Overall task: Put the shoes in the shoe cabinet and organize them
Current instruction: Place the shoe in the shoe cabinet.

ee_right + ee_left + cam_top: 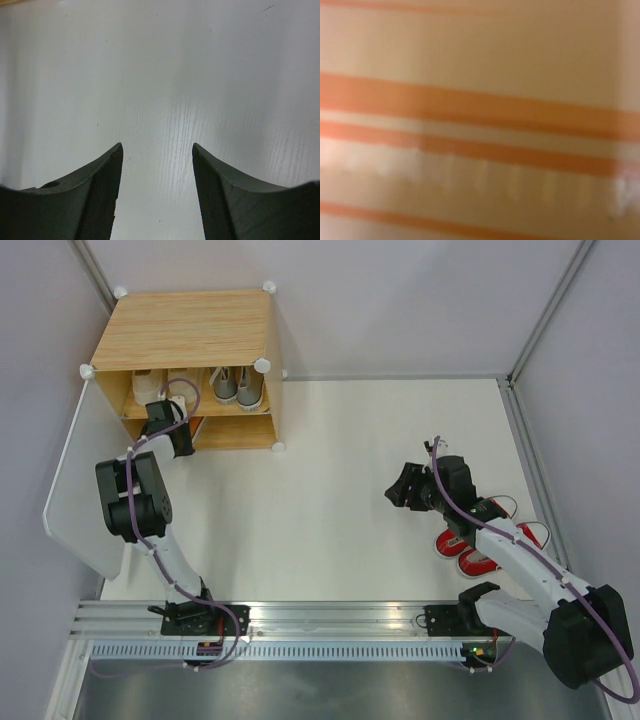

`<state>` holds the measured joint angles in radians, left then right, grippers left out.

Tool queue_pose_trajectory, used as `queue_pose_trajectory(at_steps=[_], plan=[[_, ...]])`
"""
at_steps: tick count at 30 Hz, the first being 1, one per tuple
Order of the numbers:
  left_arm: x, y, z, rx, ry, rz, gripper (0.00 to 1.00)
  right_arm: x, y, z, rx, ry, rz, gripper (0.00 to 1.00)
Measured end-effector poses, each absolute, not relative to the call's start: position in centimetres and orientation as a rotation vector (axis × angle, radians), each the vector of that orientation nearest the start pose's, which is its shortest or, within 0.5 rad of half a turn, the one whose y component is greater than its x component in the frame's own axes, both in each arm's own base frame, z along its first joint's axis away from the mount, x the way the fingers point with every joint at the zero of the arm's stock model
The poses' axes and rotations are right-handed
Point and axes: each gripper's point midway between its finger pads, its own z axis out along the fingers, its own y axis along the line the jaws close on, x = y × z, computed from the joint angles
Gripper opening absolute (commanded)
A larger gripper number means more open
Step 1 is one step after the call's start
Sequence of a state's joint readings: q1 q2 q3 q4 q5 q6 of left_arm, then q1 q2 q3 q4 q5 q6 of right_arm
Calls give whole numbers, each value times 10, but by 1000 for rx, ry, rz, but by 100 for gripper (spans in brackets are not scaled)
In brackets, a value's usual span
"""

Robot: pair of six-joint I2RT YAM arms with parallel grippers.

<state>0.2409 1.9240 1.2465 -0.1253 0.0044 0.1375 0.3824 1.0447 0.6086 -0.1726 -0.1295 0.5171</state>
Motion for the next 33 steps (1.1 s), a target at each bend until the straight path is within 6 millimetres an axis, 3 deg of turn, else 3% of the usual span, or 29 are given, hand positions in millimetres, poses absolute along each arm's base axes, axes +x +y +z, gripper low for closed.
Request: queue_pose_trajectory(at_steps=[4, 6, 10, 11, 16, 22, 27, 28, 31, 33], plan=[[462, 119, 41, -117, 2363, 188, 62, 277, 158, 123, 76, 2247, 641, 63], [448, 118, 37, -125, 2371, 199, 74, 277, 158, 123, 75, 2245, 642, 63], [431, 117, 56, -144, 2340, 221, 82, 276, 158, 129, 73, 2226, 649, 63], [430, 117, 65, -152, 2320, 226, 99, 276, 158, 132, 71, 2216, 652, 64], [417, 113, 129, -233, 2155, 223, 100, 276, 156, 147, 71, 2159, 661, 64], [371, 91, 194, -395, 1979, 103, 100, 285, 137, 145, 160, 2144, 558, 68], [339, 46, 277, -352, 1765, -114, 100, 292, 96, 131, 324, 2157, 358, 73], [331, 29, 293, -312, 1724, -172, 100, 292, 89, 129, 354, 2158, 316, 79], [316, -12, 314, -187, 1680, -305, 100, 288, 64, 122, 453, 2164, 167, 84], [310, -37, 312, -112, 1697, -372, 100, 284, 49, 122, 521, 2163, 76, 84]])
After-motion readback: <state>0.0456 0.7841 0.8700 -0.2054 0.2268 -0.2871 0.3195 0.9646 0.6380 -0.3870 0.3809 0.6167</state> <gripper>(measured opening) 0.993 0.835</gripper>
